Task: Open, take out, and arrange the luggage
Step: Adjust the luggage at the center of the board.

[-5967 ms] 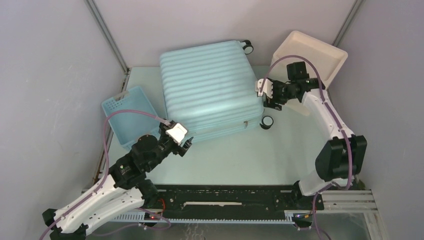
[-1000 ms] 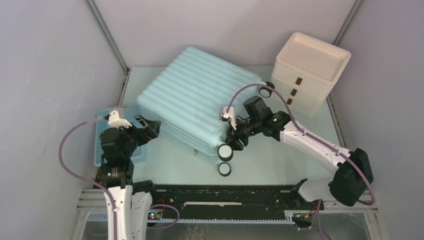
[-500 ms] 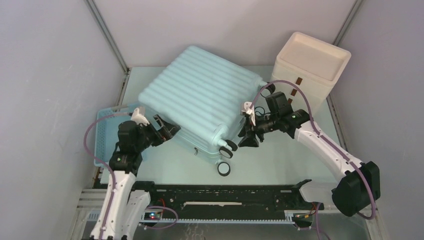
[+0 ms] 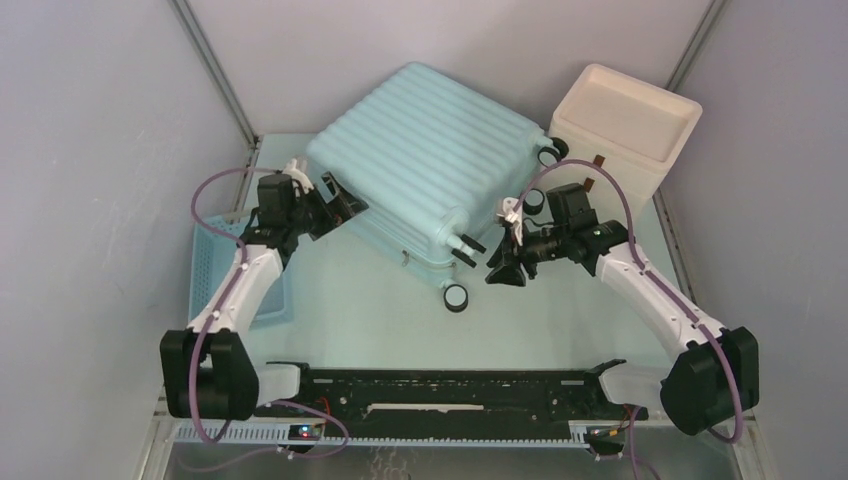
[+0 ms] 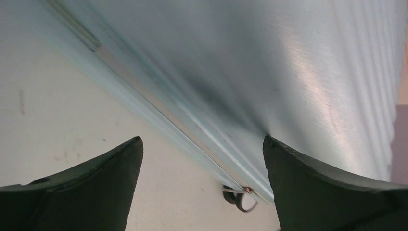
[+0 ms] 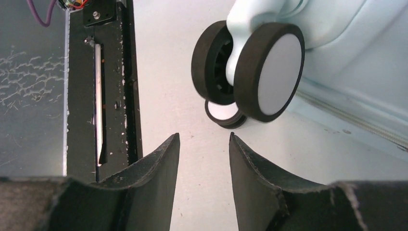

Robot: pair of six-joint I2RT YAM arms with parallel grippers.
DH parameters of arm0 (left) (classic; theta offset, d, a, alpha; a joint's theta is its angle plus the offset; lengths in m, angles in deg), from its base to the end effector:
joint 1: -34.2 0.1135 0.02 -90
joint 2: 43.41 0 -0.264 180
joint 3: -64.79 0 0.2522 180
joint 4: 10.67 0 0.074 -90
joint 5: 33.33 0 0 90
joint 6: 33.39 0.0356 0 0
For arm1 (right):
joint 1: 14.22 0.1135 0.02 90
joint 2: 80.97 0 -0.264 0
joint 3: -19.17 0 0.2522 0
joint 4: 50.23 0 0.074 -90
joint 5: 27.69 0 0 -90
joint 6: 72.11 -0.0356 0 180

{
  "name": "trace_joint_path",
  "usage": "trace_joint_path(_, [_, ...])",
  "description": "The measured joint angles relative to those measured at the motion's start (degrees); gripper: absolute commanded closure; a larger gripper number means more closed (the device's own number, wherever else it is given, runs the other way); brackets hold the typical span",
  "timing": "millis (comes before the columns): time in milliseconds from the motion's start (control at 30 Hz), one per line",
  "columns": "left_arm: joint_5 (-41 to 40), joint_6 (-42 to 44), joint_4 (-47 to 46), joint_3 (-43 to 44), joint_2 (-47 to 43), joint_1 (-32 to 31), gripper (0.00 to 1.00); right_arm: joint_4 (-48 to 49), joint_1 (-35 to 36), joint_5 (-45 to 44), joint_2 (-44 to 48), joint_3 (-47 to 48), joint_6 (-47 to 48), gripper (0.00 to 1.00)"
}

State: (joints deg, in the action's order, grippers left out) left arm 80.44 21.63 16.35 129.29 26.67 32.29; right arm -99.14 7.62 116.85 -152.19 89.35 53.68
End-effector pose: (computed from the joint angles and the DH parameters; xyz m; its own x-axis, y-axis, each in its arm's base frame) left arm 0.2702 -0.0234 0.2798 -0.6532 -0.5032 -0.5658 -0.0056 0.7505 -0.6609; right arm 0.2195 0.1192 0.2864 -0.1656 -0.4319 -0.8866 -0.9852 0.1121 0.1295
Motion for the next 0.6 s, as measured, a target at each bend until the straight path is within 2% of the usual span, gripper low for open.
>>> trace_joint_path(133, [-3.4, 2.1, -1.8, 0.3, 1.5, 1.7, 0.00, -1.0, -3.0, 1.9, 0.8, 0.0, 2.1, 0.49])
trace_joint_path(233, [-3.6, 3.5, -2.5, -0.6, -3.2, 4.6, 0.00, -2.4, -4.6, 3.4, 1.5, 0.0, 4.2, 0.49])
trace_joint_path(400, [5.4, -0.8, -10.8, -8.2, -18.5, 10.8, 0.00, -4.1, -6.1, 5.1, 2.1, 0.0, 6.7, 0.49])
trace_joint_path(533, [14.2, -5.1, -16.9, -16.7, -25.1, 10.8, 0.00, -5.8, -7.1, 6.3, 2.6, 0.0, 8.5, 0.47])
trace_joint_path(600, [16.3, -6.2, -17.2, -20.3, -27.1, 10.0, 0.00, -7.1, -7.9, 7.2, 3.1, 0.0, 9.7, 0.42])
